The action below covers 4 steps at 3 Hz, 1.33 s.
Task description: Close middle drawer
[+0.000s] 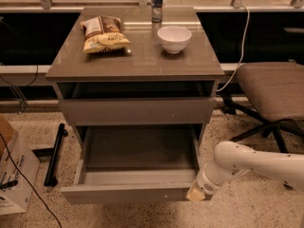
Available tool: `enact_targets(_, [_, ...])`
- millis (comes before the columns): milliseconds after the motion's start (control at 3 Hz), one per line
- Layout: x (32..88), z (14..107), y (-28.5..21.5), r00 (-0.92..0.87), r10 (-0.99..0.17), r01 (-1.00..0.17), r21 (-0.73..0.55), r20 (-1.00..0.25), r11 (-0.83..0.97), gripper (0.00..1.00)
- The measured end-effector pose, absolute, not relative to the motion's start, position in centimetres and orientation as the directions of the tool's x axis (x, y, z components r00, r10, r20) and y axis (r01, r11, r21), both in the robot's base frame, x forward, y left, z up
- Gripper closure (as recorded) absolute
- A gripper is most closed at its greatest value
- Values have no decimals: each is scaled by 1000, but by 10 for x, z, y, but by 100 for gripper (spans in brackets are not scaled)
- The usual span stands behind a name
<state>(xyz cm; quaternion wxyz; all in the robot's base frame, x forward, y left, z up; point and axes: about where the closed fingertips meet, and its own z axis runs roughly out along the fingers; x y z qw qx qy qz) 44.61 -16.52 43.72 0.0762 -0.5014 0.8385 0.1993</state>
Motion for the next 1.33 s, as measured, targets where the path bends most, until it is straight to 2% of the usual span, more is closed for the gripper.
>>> enact_targets(333, [460,431,-161,-471,-810,-881,224,-348,416,100])
enact_targets(667, [499,415,-157,-439,-805,-898,175,-399,404,100])
enact_targets(1000, [499,415,-157,-439,-805,-898,175,-400,404,100])
enact_targets(1333, [537,407,-155,-418,-801,-906,138,-427,399,100])
